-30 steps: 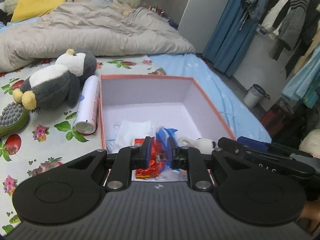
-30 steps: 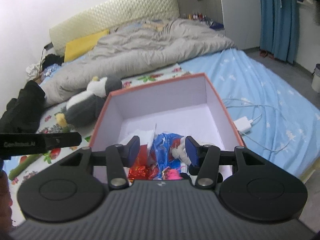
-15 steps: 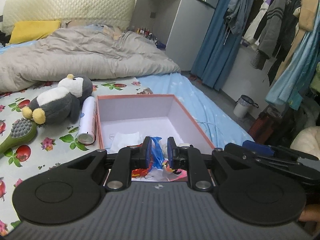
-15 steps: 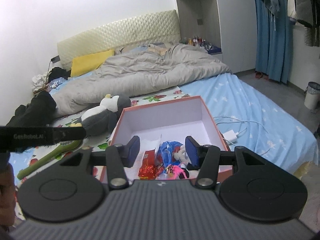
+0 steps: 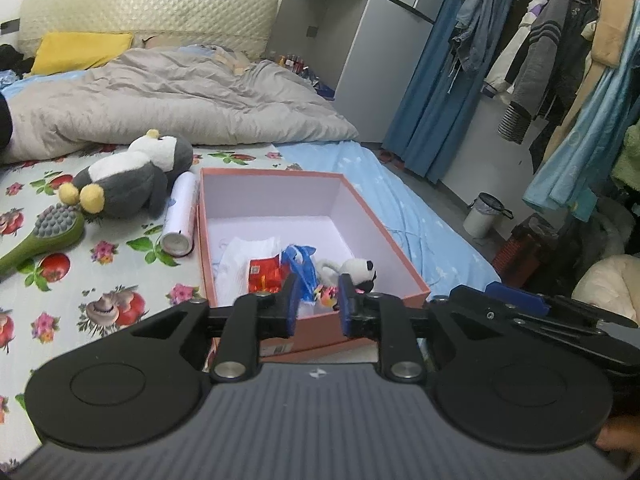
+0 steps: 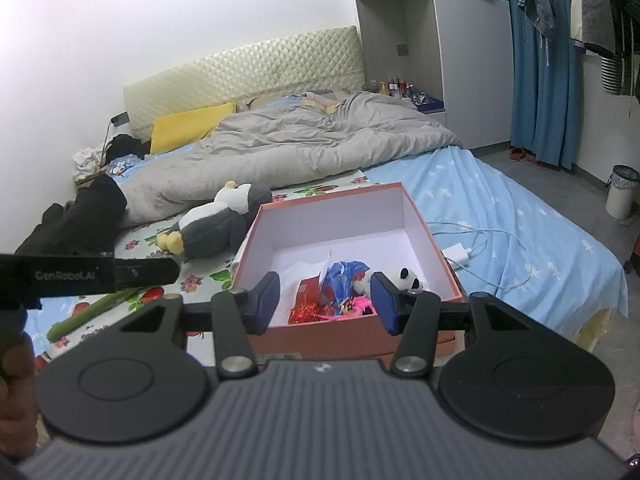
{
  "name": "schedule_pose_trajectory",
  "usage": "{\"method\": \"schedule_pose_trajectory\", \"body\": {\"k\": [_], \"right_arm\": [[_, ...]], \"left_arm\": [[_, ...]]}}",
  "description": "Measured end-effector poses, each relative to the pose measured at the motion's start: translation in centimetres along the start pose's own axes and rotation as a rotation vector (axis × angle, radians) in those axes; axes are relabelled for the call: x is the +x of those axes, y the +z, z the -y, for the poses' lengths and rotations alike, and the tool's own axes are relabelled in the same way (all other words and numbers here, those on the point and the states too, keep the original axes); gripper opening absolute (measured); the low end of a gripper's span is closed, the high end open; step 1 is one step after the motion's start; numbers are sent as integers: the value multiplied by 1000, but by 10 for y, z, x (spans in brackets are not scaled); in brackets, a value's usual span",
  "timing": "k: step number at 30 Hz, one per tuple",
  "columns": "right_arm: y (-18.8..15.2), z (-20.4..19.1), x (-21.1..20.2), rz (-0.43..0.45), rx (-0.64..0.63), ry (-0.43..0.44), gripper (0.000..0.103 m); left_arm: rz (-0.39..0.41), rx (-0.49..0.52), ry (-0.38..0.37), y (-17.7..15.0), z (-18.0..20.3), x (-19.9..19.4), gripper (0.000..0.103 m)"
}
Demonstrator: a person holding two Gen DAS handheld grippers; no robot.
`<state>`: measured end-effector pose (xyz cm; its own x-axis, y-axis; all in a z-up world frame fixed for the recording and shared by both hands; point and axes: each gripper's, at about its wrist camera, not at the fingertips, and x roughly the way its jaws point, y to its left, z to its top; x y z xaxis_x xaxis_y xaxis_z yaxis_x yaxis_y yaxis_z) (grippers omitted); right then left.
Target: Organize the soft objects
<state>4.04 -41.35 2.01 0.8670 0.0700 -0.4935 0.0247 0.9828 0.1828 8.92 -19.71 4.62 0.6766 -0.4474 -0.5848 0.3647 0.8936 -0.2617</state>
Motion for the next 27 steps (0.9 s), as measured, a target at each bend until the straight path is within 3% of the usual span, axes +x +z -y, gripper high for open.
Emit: {"method": "schedule_pose_trajectory", "body": {"k": [5,9,23,27], "right_arm": [[-6,-1,-4,4,-4,2,53],[-14,0,-5,0,2,8,53],[-24,5,1,-4,6,-20,53],[-22,5,0,3,2,-22,53]], "left_arm": [[-5,-2,12,-8,-3,-5,29],[3,-3,21,-14,-7,-8,39],[-3,20,21,-20,-1,3,41],[2,18,31,-21,-2,2,52]]}}
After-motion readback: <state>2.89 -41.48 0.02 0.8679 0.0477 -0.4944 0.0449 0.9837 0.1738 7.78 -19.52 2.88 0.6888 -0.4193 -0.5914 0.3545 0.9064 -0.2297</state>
